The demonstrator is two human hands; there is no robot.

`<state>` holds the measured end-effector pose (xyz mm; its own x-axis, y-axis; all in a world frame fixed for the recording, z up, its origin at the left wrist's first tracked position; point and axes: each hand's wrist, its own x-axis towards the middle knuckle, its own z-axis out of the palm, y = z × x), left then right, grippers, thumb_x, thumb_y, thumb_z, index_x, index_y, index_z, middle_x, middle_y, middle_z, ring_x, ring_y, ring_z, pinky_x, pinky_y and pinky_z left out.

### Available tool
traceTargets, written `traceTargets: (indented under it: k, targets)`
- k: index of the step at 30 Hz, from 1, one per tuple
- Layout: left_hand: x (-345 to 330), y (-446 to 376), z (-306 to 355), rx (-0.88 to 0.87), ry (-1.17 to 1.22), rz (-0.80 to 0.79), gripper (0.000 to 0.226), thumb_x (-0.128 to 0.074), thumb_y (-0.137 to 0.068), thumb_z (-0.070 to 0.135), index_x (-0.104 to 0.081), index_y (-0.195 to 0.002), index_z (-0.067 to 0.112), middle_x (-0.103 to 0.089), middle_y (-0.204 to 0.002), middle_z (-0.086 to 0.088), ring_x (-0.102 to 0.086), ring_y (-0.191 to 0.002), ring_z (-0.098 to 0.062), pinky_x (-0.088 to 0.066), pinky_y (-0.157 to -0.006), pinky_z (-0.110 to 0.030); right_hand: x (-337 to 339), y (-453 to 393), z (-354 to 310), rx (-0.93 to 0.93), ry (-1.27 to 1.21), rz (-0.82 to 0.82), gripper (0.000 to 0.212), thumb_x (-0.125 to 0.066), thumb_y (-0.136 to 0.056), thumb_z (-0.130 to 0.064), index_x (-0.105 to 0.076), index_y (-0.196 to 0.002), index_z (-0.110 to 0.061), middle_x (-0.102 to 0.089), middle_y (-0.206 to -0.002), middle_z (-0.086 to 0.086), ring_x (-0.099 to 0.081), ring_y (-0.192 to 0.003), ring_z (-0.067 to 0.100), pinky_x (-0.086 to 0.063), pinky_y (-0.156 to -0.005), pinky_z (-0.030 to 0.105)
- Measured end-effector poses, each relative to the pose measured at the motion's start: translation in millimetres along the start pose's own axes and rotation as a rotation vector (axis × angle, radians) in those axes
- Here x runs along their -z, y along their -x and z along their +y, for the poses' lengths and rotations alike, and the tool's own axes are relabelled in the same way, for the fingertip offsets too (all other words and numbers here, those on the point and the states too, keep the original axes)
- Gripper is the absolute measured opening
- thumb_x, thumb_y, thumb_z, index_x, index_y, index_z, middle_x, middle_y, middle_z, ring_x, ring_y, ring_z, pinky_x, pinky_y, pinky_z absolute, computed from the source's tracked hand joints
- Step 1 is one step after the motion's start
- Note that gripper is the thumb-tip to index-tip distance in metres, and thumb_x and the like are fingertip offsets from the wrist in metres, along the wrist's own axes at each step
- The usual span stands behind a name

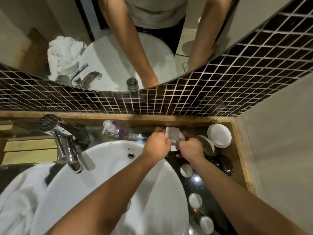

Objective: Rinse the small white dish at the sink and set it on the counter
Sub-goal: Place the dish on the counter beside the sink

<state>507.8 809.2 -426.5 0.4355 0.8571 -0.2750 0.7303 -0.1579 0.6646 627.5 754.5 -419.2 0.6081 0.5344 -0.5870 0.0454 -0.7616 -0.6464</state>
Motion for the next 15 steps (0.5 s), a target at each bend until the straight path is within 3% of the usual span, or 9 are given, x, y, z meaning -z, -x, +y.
traceTargets:
  k: [2, 5, 9, 11, 15]
  targets:
    - [0, 0, 0, 0.0, -0.003, -0.014, 0.043, -0.047, -0.095, 0.025, -0.051, -0.133, 0.007, -0.045, -0.14, -0.008, -0.055, -0.114, -0.024, -0.042, -0.097, -0.032, 1, 1, 0, 0.01, 0.009, 0.004, 0.021, -0.069, -0.088, -0.015, -0.059, -0.105, -0.023, -0.065, -0.091, 0.003, -0.069, -0.07, 0.02, -0.064, -0.061, 0.036]
    - [-1, 3, 0, 0.0, -0.031, -0.044, 0.049, -0.048, -0.095, 0.026, -0.042, -0.141, 0.011, -0.04, -0.145, -0.009, -0.05, -0.123, -0.027, -0.039, -0.101, -0.035, 3, 4, 0, 0.051, 0.037, 0.02, 0.02, -0.069, -0.087, -0.013, -0.063, -0.106, -0.016, -0.067, -0.091, 0.005, -0.067, -0.073, 0.019, -0.058, -0.057, 0.031]
    - [-2, 12, 1, -0.011, -0.057, -0.064, 0.055, -0.049, -0.095, 0.027, -0.034, -0.146, 0.014, -0.032, -0.151, -0.008, -0.041, -0.131, -0.028, -0.035, -0.106, -0.039, 9, 14, 0, 0.13, 0.075, 0.016, 0.023, -0.067, -0.089, -0.012, -0.057, -0.108, -0.021, -0.068, -0.102, 0.007, -0.067, -0.091, 0.026, -0.061, -0.08, 0.043]
    - [-1, 18, 3, -0.064, -0.085, -0.037, 0.054, -0.05, -0.094, 0.027, -0.035, -0.145, 0.014, -0.033, -0.151, -0.008, -0.038, -0.132, -0.028, -0.034, -0.107, -0.039, 12, 20, 2, 0.188, 0.095, 0.011, 0.02, -0.065, -0.089, -0.011, -0.057, -0.105, -0.02, -0.069, -0.101, 0.007, -0.067, -0.091, 0.027, -0.06, -0.081, 0.046]
    - [4, 29, 8, -0.177, -0.187, -0.004, 0.047, -0.05, -0.092, 0.026, -0.043, -0.138, 0.015, -0.047, -0.138, -0.007, -0.043, -0.124, -0.024, -0.037, -0.106, -0.039, 17, 33, 11, 0.289, 0.249, 0.048, 0.033, -0.066, -0.087, -0.009, -0.066, -0.12, -0.01, -0.072, -0.108, 0.009, -0.064, -0.095, 0.023, -0.05, -0.078, 0.032]
